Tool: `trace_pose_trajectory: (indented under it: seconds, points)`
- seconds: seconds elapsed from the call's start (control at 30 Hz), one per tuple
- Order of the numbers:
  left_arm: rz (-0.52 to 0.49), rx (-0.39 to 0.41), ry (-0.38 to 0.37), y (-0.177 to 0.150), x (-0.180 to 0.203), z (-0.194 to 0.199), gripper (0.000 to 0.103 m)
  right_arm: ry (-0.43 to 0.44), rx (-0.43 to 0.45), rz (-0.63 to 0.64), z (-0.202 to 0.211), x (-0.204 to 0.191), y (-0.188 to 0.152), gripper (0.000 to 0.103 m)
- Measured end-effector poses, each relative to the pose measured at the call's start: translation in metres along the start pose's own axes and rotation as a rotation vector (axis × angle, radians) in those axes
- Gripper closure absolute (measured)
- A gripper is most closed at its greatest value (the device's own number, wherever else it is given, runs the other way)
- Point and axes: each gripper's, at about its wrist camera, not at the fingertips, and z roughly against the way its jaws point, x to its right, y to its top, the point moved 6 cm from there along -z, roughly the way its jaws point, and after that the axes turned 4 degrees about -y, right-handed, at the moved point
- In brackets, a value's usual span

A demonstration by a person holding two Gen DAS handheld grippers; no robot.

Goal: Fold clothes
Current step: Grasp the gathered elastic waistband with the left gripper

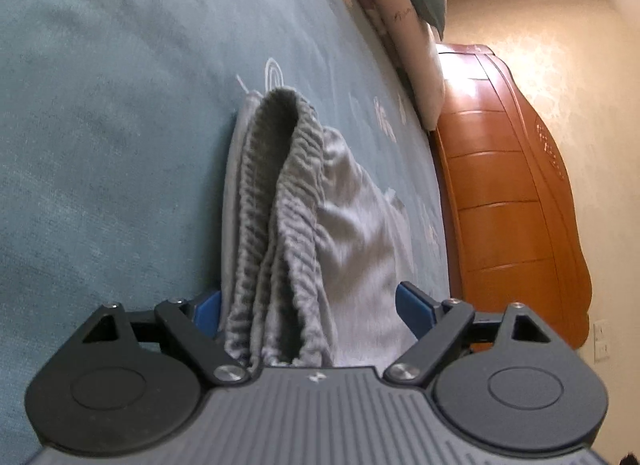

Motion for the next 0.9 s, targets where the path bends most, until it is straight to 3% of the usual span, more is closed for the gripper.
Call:
trace_pose_trajectory:
  seconds: [0.2,0.27,0.4,0.47,0.53,0.63,0.83,0.9]
  points:
    - [-0.004,-0.036,-0.006,0.003,0.002,-0.008,0.015,-0.012,0.007,-0.006,0.003,0.008,0.003,0.019]
    - [-0.006,-0.058,-0.005,0.009,0.006,-0.018,0.011,-0.014,0.011,-0.006,0.003,0.011,0.006,0.019]
    - [-0.057,-0.112,0.001,0.003,0.016,-0.021,0.010,0.025,0.010,-0.040,0.000,0.020,0.018,0.019]
    - [-0.061,-0.115,-0.005,-0.004,0.013,-0.014,0.012,0.064,0.000,-0.060,-0.003,0.026,0.023,0.019]
    - [-0.051,-0.107,-0.003,-0.006,0.008,-0.008,0.025,0.101,-0.006,-0.090,-0.006,0.036,0.027,0.017]
    - [-0.035,-0.097,0.010,-0.006,0.002,-0.005,0.035,0.165,-0.026,-0.165,-0.016,0.053,0.029,0.015]
    - [-0.056,-0.094,0.036,-0.003,0.006,-0.009,0.040,0.353,-0.060,-0.370,-0.035,0.082,0.030,0.009]
    - [-0.048,-0.090,0.038,-0.001,0.006,-0.011,0.043,0.409,-0.074,-0.384,-0.042,0.081,0.032,0.009]
